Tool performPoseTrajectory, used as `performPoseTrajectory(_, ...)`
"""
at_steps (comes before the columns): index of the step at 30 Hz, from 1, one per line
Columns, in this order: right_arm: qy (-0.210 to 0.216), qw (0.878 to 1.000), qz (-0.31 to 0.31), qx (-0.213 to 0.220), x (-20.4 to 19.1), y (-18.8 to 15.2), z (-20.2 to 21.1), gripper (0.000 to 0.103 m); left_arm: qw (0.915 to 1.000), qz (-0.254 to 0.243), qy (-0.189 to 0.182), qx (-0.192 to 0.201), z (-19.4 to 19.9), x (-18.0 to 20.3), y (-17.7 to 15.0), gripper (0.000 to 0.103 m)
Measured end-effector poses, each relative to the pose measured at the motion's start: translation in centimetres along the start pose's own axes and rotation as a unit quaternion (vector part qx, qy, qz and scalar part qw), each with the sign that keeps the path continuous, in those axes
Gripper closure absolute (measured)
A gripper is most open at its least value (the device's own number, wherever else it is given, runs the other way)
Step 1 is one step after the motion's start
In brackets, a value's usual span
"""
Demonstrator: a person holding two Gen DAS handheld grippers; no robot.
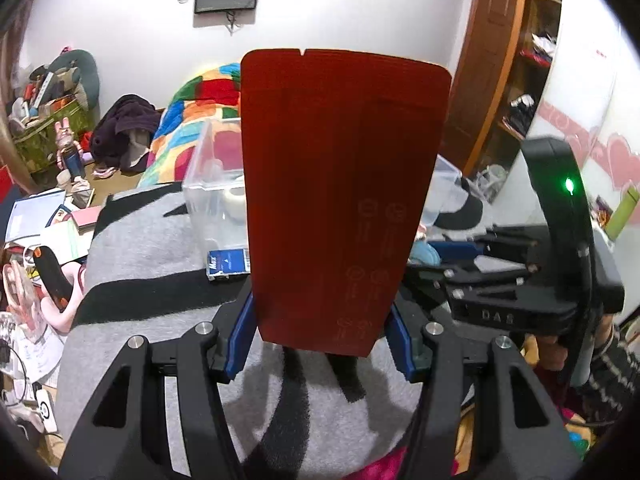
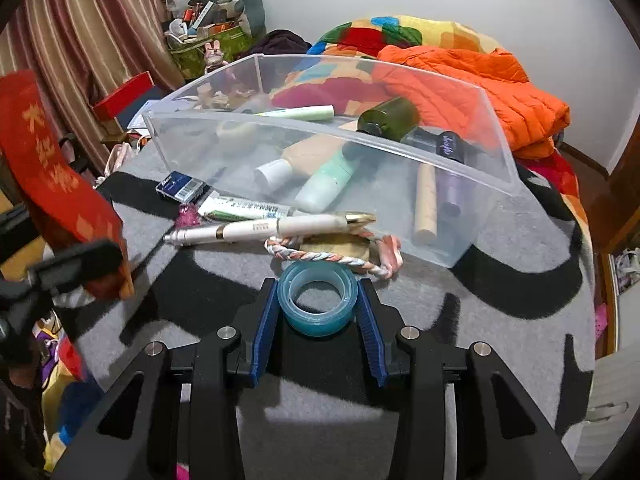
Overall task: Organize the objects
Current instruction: 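Lift the red pouch with the left gripper while the right grasps the blue tape roll, then carry the red pouch and blue tape roll into the clear box and open both grippers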
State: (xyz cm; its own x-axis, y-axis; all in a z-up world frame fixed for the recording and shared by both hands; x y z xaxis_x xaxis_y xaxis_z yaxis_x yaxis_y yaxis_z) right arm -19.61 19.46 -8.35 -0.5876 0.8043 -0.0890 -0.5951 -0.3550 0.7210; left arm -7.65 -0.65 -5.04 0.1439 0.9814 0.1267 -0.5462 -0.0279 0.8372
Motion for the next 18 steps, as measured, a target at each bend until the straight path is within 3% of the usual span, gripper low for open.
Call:
performPoseTrajectory(9, 0.006, 1.000, -0.001, 0.020, 0.0, -0.3, 3.6, 0.067, 0.9990, 0.014, 0.031, 0.030, 1.0, -0.2, 2.7, 0.046)
performPoseTrajectory(18, -0.004, 0.995, -0.024, 0.099, 1.1, 5.4, 6.6, 0.067, 0.9961, 0.032, 0.053, 0.064, 0.1, -1.7, 7.4, 0.046)
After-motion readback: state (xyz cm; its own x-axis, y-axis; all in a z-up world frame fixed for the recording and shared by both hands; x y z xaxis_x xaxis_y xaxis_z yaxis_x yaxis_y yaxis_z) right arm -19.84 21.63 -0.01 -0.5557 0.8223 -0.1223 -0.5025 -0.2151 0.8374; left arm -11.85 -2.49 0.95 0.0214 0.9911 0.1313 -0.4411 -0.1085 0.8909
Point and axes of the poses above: each gripper's, at about its wrist camera, not at the fingertips, and z roughly against the way its jaws point, x to its right, y to its top, the point moved 7 cm from there along -z, roughly the way its jaws point, and after that the axes turned 11 degrees about x, right-handed, at the moved point
